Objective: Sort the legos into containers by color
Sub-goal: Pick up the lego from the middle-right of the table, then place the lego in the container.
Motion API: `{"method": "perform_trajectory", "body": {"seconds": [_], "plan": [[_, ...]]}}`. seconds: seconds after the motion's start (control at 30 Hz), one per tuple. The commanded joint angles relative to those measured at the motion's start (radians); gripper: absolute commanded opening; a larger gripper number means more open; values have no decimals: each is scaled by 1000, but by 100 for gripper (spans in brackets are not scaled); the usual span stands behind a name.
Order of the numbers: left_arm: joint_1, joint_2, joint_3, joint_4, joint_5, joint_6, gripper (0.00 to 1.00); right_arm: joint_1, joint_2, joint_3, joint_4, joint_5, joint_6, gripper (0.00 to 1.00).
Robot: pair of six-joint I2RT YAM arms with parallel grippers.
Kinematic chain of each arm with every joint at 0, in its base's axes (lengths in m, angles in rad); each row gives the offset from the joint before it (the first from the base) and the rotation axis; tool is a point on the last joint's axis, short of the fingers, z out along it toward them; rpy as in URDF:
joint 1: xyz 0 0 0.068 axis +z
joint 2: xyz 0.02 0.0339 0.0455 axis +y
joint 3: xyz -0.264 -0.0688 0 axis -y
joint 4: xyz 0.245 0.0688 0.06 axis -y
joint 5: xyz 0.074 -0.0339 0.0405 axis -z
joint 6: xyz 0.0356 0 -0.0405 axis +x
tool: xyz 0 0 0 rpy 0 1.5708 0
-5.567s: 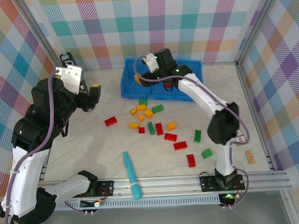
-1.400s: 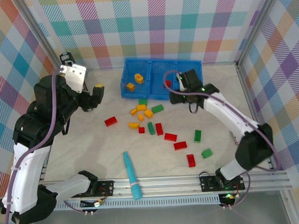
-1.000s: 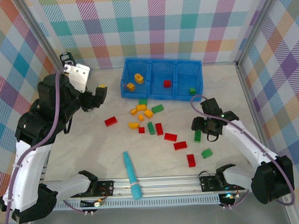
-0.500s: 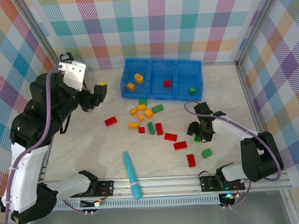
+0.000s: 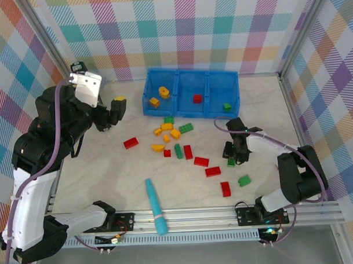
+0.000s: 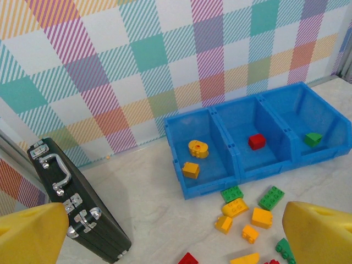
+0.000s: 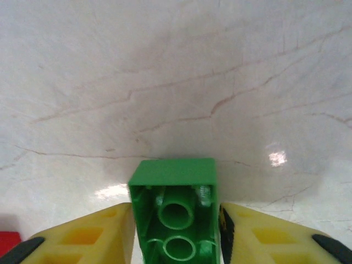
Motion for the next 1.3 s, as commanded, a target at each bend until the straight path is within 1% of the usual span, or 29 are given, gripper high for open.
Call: {"method": "perform_trajectory", "body": {"seconds": [0.0, 0.07, 0.17, 0.23, 0.37, 0.5, 0.73, 0.9, 1.07, 1.27], "plan": [[-12, -11, 17, -1, -16, -9, 100, -7, 7, 66, -38, 47, -47, 40], [-12, -14, 13, 0, -18, -6, 100, -9, 12, 87, -43, 65, -69, 37], [-12, -23, 6, 2, -20, -5, 100, -11, 34, 118, -54, 76, -99, 36], [-12, -32, 0, 4, -22, -4, 100, -11, 47, 119, -48, 69, -110, 36], [-12, -43, -7, 5, -27, -1, 100, -10, 66, 119, -28, 78, -125, 31], [-12, -47, -7, 9, -28, 1, 100, -10, 82, 173, -22, 87, -148, 30], [-12, -50, -4, 9, -30, 2, 100, -24, 138, 398, -39, 122, -241, 29], [-12, -47, -3, 6, -36, 5, 100, -51, 226, 584, 18, 132, -306, 29], [-12, -45, 8, -3, -41, 7, 100, -73, 385, 782, 94, 138, -362, 29], [-12, -33, 32, -24, -52, 4, 100, -94, 587, 978, 105, 116, -369, 31]]}}
